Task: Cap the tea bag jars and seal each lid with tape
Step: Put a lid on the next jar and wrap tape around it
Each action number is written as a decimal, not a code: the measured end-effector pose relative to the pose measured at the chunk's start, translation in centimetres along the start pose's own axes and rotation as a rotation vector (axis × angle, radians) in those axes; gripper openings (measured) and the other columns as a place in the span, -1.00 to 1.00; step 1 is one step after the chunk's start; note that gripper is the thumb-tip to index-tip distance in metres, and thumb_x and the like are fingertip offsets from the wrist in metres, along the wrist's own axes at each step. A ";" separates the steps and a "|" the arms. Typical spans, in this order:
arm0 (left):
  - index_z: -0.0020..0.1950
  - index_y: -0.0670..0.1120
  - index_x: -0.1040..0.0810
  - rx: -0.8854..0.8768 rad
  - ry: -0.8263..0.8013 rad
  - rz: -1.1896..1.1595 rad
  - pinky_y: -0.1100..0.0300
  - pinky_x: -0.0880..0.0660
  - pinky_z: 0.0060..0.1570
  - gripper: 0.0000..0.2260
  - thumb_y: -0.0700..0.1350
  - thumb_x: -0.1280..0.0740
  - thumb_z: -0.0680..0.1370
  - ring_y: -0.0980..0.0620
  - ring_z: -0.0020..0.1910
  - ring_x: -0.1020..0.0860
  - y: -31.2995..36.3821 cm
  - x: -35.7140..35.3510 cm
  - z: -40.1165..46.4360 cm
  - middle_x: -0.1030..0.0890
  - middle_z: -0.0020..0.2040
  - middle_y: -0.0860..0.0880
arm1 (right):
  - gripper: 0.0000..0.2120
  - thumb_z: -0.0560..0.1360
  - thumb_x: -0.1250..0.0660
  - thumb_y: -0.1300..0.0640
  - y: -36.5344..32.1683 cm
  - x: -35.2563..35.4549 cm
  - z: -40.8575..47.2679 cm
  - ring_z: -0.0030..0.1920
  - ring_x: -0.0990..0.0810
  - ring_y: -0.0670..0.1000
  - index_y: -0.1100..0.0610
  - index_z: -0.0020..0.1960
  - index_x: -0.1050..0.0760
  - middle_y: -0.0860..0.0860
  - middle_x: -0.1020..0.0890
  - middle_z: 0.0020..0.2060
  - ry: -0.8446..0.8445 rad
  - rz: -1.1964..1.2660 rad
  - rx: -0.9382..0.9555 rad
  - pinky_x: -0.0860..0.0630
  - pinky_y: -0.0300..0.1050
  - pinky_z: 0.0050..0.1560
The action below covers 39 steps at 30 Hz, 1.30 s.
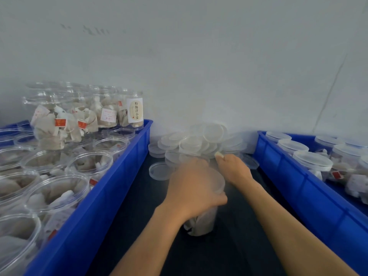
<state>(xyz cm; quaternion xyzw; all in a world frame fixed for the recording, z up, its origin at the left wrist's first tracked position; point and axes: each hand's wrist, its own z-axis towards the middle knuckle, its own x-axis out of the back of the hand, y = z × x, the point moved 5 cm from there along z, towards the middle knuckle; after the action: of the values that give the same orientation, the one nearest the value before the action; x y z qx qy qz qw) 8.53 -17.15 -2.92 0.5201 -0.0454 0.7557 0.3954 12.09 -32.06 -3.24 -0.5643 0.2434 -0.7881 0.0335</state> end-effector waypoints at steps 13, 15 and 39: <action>0.29 0.01 -0.32 0.000 -0.037 0.023 0.18 -0.25 -0.05 -0.39 0.29 -0.34 0.36 0.07 0.14 -0.40 0.1 0.2 0.0 -0.40 0.18 0.11 | -0.71 0.58 -0.14 0.04 3.5 -2.0 -5.6 -0.25 -0.59 0.05 0.17 -0.23 -0.46 0.04 -0.59 -0.31 0.195 -0.053 -0.052 -0.53 -0.02 -0.21; 0.28 0.01 -0.32 0.004 -0.035 0.025 0.19 -0.25 -0.05 -0.40 0.29 -0.34 0.36 0.07 0.13 -0.40 0.1 0.1 0.0 -0.40 0.16 0.11 | -0.74 0.56 -0.16 0.04 3.5 -3.0 -5.9 -0.19 -0.59 0.01 0.15 -0.17 -0.51 0.01 -0.60 -0.26 0.163 -0.065 0.003 -0.51 -0.06 -0.15; 0.40 0.19 -0.18 0.140 0.044 -1.101 0.44 -0.46 0.05 0.13 0.24 -0.65 -0.08 0.32 0.20 -0.51 -3.1 -2.4 -3.1 -0.57 0.17 0.26 | -0.52 0.55 -0.21 0.13 0.2 -3.4 -8.5 0.39 -0.41 0.12 0.07 0.46 -0.31 0.12 -0.46 0.38 -0.475 1.687 0.201 -0.44 -0.06 0.32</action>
<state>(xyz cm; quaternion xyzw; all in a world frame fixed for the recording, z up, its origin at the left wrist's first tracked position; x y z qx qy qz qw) 8.50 -14.84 -7.34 0.4761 0.2919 0.4492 0.6973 5.52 -28.20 -8.40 -0.3398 0.4951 -0.3802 0.7035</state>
